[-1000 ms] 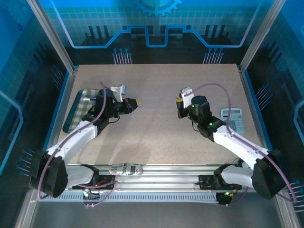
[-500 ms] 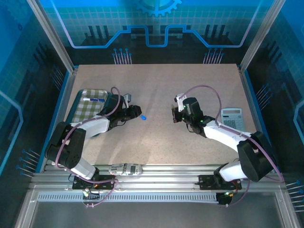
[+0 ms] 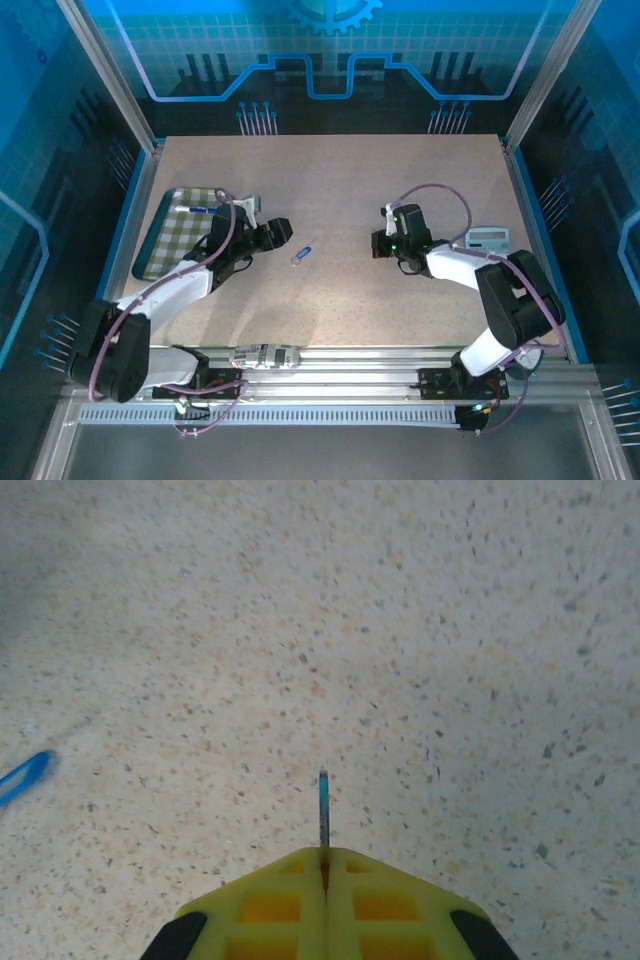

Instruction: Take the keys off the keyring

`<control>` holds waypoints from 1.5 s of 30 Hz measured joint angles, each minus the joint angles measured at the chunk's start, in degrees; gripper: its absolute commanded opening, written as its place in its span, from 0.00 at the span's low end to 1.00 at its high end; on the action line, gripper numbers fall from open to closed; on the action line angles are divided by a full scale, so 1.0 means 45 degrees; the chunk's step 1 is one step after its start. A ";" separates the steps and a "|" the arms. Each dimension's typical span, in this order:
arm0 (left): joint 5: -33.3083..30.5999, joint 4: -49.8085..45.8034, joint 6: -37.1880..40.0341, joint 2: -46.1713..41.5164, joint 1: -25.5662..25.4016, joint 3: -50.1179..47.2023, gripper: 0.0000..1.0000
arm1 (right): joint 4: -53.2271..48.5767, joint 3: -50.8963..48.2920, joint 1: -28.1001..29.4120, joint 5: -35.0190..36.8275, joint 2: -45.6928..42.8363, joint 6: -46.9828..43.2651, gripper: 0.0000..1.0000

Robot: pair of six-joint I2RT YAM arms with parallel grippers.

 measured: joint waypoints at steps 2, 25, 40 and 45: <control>-0.0117 -0.0170 -0.0049 -0.0471 0.0000 -0.0287 0.99 | -0.0005 0.0034 0.0000 -0.0073 0.0335 0.0209 0.00; -0.3206 -0.3011 0.0918 -0.1715 0.0131 0.0782 0.99 | -0.2424 0.0568 -0.0884 0.2905 -0.2958 -0.0151 1.00; -0.7713 0.2540 0.6382 -0.1360 0.1724 -0.2900 0.99 | 0.2861 -0.1744 -0.1307 0.8704 -0.1987 -0.5445 1.00; -0.7674 0.7067 0.7174 0.1734 0.1817 -0.3842 0.99 | 0.4507 -0.2050 -0.1409 0.8019 -0.2084 -0.6266 1.00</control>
